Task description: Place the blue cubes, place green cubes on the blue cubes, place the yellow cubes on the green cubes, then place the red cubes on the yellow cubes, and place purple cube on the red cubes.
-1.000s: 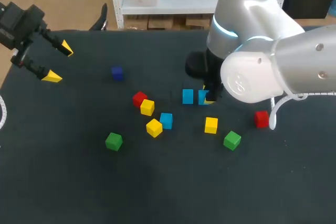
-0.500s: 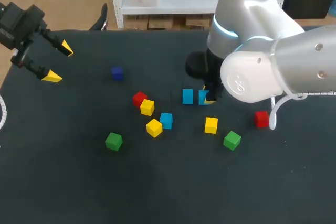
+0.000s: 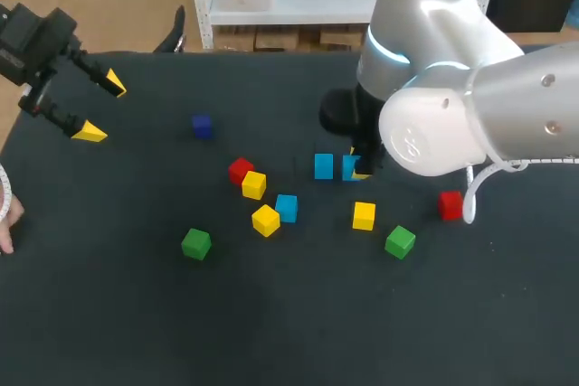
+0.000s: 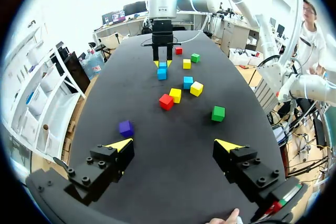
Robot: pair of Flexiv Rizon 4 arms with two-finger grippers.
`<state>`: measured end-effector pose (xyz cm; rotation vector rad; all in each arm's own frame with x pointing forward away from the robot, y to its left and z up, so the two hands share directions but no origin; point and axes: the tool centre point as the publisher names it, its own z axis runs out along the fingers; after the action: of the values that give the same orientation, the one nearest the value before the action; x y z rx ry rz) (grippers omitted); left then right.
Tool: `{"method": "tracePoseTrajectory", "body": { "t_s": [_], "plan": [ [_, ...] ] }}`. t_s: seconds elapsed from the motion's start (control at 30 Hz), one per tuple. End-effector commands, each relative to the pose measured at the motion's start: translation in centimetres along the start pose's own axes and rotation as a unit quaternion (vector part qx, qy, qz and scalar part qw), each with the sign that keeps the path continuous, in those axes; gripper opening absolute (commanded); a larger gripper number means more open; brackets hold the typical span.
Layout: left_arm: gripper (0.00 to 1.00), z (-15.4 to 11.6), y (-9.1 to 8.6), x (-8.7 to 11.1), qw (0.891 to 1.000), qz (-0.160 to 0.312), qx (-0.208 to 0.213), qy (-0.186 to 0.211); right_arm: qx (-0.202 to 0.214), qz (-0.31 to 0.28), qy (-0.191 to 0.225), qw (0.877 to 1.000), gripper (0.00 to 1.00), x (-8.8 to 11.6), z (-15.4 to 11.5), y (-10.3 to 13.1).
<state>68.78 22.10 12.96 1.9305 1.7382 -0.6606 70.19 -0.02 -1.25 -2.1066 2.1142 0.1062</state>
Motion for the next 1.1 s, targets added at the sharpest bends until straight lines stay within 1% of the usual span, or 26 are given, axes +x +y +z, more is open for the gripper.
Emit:
{"method": "tracePoseTrajectory", "body": {
  "t_s": [0.03,0.1,0.17,0.4,0.43,0.5,0.53,0.6,0.63,0.7,0.77,0.83,0.87,0.9,0.93,1.03,1.07,1.1],
  "plan": [
    [1.0,0.0,0.1,0.0,1.0,0.001,0.0,0.0,-0.002,-0.002,0.0,1.0,0.0,0.0,0.3,-0.2],
    [1.0,0.0,0.1,0.0,1.0,0.001,0.0,0.0,-0.004,0.005,-0.004,1.0,0.0,0.1,0.3,-0.3],
    [1.0,0.0,0.1,0.0,1.0,0.001,0.0,0.0,0.0,-0.005,0.001,1.0,0.0,-0.1,0.3,-0.4],
    [1.0,0.0,0.1,0.0,1.0,0.001,0.0,0.0,0.001,-0.005,-0.002,1.0,0.0,-0.3,0.2,-0.6],
    [1.0,0.0,0.1,0.0,1.0,0.001,0.0,0.0,0.0,-0.008,-0.002,1.0,0.01,-0.3,0.3,-0.5],
    [1.0,0.0,0.1,0.0,1.0,0.001,0.0,0.0,0.0,-0.009,-0.002,1.0,0.15,-0.3,0.3,-0.5],
    [1.0,0.0,0.1,0.0,1.0,0.001,0.0,0.0,0.0,-0.009,-0.002,1.0,0.16,-0.3,0.3,-0.5],
    [1.0,0.0,0.1,0.0,1.0,0.001,0.0,0.0,0.0,-0.008,-0.002,1.0,0.32,-0.3,0.2,-0.5],
    [1.0,0.0,0.1,0.0,1.0,0.001,0.0,0.0,0.0,-0.007,-0.002,1.0,0.36,-0.2,0.1,-0.5],
    [1.0,0.0,0.1,0.0,1.0,0.001,0.0,0.0,0.0,-0.006,-0.001,1.0,0.4,-0.1,0.1,-0.6],
    [1.0,0.0,0.1,0.0,1.0,0.001,0.0,0.0,0.0,-0.005,0.001,1.0,0.47,0.0,0.0,-0.6],
    [1.0,0.0,0.1,0.0,1.0,0.001,0.0,0.0,0.0,-0.003,0.002,1.0,0.47,0.1,0.0,-0.6],
    [1.0,0.0,0.1,0.0,1.0,0.001,0.0,0.0,0.0,-0.003,0.002,1.0,0.56,0.1,0.0,-0.6],
    [1.0,0.0,0.1,0.0,1.0,0.001,0.0,0.0,-0.001,-0.003,0.002,1.0,0.8,0.1,0.0,-0.6],
    [1.0,0.0,0.1,0.0,1.0,0.001,0.0,0.0,-0.002,-0.003,0.003,1.0,1.0,0.2,-0.1,-0.5],
    [1.0,0.0,0.1,0.0,1.0,0.001,0.0,0.0,-0.008,0.004,0.008,1.0,1.0,0.5,-0.6,-0.3],
    [1.0,0.0,0.1,0.0,1.0,0.001,0.0,0.0,-0.009,0.008,0.013,1.0,1.0,0.7,-1.0,-0.2],
    [1.0,0.0,0.1,0.0,1.0,0.001,0.0,0.0,-0.013,0.019,0.007,1.0,1.0,1.0,-1.9,0.1]
  ]
}}
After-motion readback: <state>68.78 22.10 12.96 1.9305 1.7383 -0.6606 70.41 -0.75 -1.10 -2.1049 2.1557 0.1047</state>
